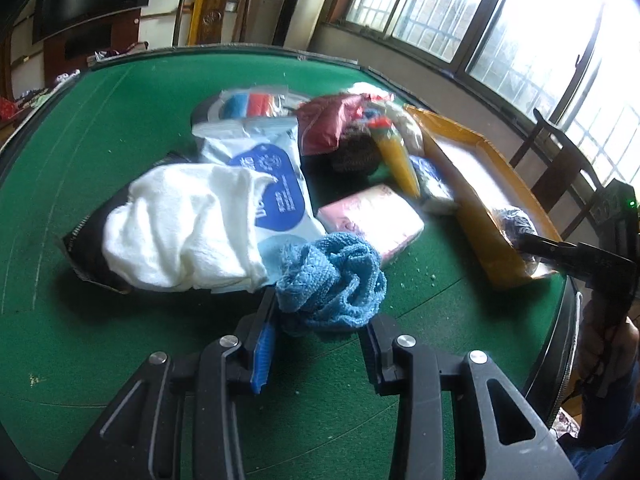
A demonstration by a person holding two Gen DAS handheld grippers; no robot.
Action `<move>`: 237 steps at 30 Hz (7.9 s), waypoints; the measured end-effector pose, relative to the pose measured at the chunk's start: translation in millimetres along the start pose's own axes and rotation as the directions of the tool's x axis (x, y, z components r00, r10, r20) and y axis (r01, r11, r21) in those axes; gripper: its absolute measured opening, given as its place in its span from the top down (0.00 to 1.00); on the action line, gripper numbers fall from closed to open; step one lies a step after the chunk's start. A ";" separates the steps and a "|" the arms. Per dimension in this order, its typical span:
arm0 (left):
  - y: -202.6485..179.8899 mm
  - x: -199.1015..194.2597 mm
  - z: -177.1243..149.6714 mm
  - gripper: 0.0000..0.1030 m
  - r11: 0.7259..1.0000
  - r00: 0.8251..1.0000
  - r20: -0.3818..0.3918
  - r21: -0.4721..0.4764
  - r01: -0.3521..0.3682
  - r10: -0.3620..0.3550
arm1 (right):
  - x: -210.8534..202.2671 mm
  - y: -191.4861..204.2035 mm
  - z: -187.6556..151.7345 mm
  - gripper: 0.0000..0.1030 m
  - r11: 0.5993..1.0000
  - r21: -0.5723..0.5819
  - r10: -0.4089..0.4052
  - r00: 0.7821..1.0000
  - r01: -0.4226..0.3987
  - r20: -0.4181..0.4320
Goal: Organize soft objects
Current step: 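Carry the blue-wrapped bag into the white tray and open the right gripper, then grasp the blue fluffy cloth with the left gripper and drop it in the tray, then grasp the white towel with the left gripper while the right tool approaches the pink tissue pack, then carry the white towel toward the tray while the right gripper grasps and carries the pink tissue pack, then release the white towel and the pink tissue pack into the tray with both grippers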
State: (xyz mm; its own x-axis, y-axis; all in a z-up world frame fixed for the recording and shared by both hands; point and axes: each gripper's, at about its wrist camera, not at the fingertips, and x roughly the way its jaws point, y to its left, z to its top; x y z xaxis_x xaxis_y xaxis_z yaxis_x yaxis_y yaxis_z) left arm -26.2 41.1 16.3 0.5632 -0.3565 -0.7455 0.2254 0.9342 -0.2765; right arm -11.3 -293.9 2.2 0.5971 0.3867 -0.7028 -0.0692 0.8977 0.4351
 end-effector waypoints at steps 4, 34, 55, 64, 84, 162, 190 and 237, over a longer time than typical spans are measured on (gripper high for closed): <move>-0.5 8.1 3.0 0.62 1.000 0.999 -0.039 -0.007 -0.016 0.016 | -22.1 5.1 3.8 0.67 0.999 -0.042 -0.003 0.997 0.007 0.075; -182.9 44.2 56.8 0.65 0.944 0.984 -0.088 0.280 0.174 -0.155 | -74.9 -68.8 18.7 0.67 1.000 0.017 -0.001 0.984 -0.002 0.179; -190.1 58.7 58.1 0.44 0.949 0.968 -0.109 0.199 0.246 -0.228 | -99.8 -70.6 14.0 0.66 1.000 0.019 0.000 0.967 -0.005 0.257; -90.4 -1.5 53.5 0.39 0.990 0.991 0.014 0.049 0.136 -0.137 | -69.7 -13.5 13.4 0.66 0.994 -0.102 0.061 0.981 -0.043 0.184; 29.4 21.6 37.4 0.37 0.946 0.946 0.028 -0.033 -0.323 0.324 | -30.5 29.7 3.5 0.66 0.973 -0.215 0.101 0.991 -0.080 0.084; -20.8 -24.3 13.6 0.77 0.939 0.916 0.234 0.036 -0.343 0.326 | 40.4 123.5 10.0 0.47 0.864 -0.504 0.009 1.000 -0.016 -0.016; -144.0 4.1 43.6 0.76 0.828 0.875 0.273 0.300 -0.473 0.401 | -31.8 9.8 39.7 0.47 0.955 -0.296 0.038 0.990 0.004 0.136; -231.0 180.7 155.0 0.51 0.911 0.972 -0.118 0.386 -0.144 0.204 | 20.5 -112.9 168.8 0.31 0.915 -0.102 -0.392 0.920 0.390 0.005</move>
State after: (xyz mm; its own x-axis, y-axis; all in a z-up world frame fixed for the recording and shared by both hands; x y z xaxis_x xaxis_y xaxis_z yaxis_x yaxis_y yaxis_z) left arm 146.7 -241.0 39.5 0.4993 -0.1545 -0.8526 0.4306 0.8981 0.0895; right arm 143.6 -423.0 33.7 0.5806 0.0028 -0.8142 0.0882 0.9939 0.0663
